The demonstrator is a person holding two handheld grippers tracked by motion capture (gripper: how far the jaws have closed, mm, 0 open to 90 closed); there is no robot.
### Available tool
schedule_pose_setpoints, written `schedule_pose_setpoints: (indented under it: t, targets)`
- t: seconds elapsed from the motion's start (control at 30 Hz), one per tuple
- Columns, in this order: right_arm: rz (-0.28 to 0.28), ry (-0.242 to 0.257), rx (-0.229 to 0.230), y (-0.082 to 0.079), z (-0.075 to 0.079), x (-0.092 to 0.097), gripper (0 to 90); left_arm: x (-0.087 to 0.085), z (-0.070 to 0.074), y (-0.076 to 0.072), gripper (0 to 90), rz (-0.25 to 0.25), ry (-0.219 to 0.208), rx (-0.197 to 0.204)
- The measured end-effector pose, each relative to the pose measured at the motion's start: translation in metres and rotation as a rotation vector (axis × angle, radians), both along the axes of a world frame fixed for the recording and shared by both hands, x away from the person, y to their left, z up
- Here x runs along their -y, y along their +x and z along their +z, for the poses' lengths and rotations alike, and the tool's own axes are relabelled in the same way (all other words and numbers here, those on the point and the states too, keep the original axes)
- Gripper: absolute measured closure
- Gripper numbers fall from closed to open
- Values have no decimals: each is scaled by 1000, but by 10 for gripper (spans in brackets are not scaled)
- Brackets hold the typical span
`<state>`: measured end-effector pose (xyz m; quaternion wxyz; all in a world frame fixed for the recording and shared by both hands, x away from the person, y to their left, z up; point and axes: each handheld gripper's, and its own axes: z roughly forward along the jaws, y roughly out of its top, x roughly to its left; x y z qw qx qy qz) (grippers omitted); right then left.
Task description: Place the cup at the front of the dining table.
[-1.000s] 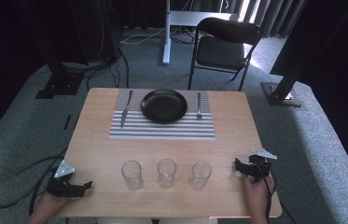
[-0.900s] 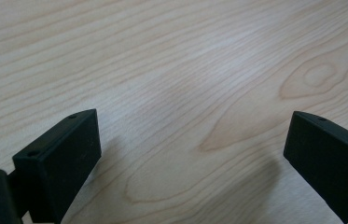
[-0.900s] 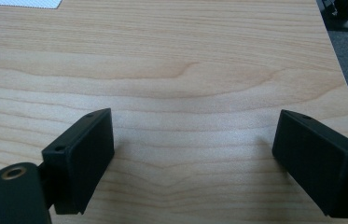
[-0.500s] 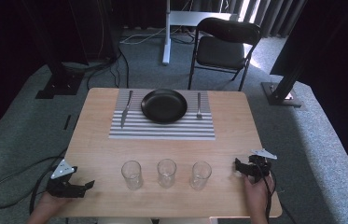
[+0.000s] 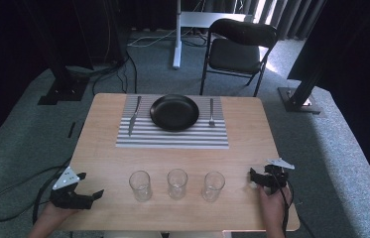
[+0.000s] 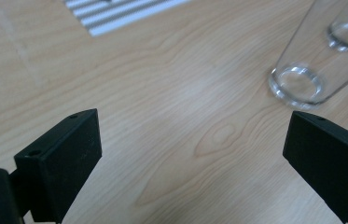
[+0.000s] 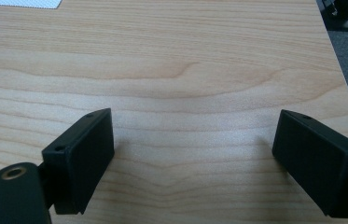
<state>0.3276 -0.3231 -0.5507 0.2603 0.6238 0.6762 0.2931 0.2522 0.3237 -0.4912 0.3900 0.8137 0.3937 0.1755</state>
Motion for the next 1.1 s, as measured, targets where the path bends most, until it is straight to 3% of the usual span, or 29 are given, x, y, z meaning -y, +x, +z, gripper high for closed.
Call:
schedule_pose_setpoints:
  t: [0.1,0.17,0.4,0.67,0.87,1.1]
  targets:
    - [0,0,0,0,0,0,122,3,6,-1,48,-13,-4,14]
    - [0,0,0,0,0,0,122,6,9,-2,48,-6,11,46]
    - [0,0,0,0,0,0,122,13,18,-2,48,-49,-11,51]
    - [0,-1,-1,0,0,0,122,21,26,-4,48,-56,-8,78]
    - [0,0,-1,0,0,0,122,27,36,-4,48,-109,-47,79]
    - [1,0,1,0,0,0,122,39,50,-6,48,-164,-44,97]
